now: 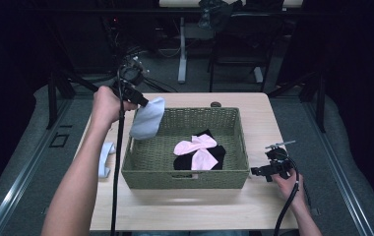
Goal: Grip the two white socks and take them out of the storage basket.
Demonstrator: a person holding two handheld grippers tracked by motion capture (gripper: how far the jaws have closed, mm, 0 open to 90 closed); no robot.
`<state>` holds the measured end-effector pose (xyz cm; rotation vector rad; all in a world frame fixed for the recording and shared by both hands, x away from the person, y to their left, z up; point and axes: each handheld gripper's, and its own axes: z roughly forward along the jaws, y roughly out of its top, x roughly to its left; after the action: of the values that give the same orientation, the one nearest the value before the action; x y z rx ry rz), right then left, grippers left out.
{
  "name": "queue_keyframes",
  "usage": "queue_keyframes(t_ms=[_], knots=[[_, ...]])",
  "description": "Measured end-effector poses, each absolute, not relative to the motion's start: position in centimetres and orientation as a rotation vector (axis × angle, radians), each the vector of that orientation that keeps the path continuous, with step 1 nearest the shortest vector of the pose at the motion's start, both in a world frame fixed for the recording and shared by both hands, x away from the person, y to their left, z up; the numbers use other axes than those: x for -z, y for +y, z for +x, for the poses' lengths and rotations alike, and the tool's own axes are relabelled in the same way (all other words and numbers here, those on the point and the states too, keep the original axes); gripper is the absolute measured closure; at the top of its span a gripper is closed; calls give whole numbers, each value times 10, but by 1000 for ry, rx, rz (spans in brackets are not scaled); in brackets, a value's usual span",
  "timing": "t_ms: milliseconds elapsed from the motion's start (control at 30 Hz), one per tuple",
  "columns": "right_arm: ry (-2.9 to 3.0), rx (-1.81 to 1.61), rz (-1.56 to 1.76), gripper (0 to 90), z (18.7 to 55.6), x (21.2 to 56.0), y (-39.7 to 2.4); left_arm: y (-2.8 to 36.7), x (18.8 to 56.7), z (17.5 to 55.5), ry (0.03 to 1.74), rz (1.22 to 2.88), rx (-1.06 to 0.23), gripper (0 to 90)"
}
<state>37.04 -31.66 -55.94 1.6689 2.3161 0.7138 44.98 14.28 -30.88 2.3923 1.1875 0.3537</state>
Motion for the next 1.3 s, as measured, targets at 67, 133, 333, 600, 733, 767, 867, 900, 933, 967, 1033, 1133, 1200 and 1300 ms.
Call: queue_keyframes(t_ms=[67,133,333,600,733,767,867,900,933,967,1033,1133,1200,1300], knots=[[2316,-713,1669,81,370,559,-317,152,300,447,1208,2383,-379,880],[2316,-715,1668,82,370,559,-317,155,299,446,1214,2378,-383,880],[2317,-724,1669,81,370,559,-316,178,289,436,1261,2356,-414,879],[2313,-714,1666,81,370,560,-315,212,285,423,1342,2314,-452,879],[2314,-714,1666,82,370,560,-316,224,291,421,1379,2308,-452,878],[2313,-712,1667,82,370,560,-316,228,292,421,1392,2305,-453,879],[2313,-713,1667,82,370,560,-316,239,299,419,1425,2289,-440,878],[2312,-713,1667,81,370,560,-316,242,303,419,1437,2292,-441,878],[2312,-713,1668,81,370,560,-316,247,307,418,1456,2282,-436,878],[2312,-713,1668,81,370,560,-316,247,307,418,1456,2282,-436,878],[2313,-711,1668,81,370,560,-316,253,313,417,1477,2278,-434,878],[2314,-707,1674,81,370,559,-316,260,321,417,1505,2276,-428,878],[2315,-718,1678,81,370,559,-315,266,331,418,1542,2279,-416,877],[2315,-706,1673,81,370,559,-315,269,340,420,1561,2288,-406,877]])
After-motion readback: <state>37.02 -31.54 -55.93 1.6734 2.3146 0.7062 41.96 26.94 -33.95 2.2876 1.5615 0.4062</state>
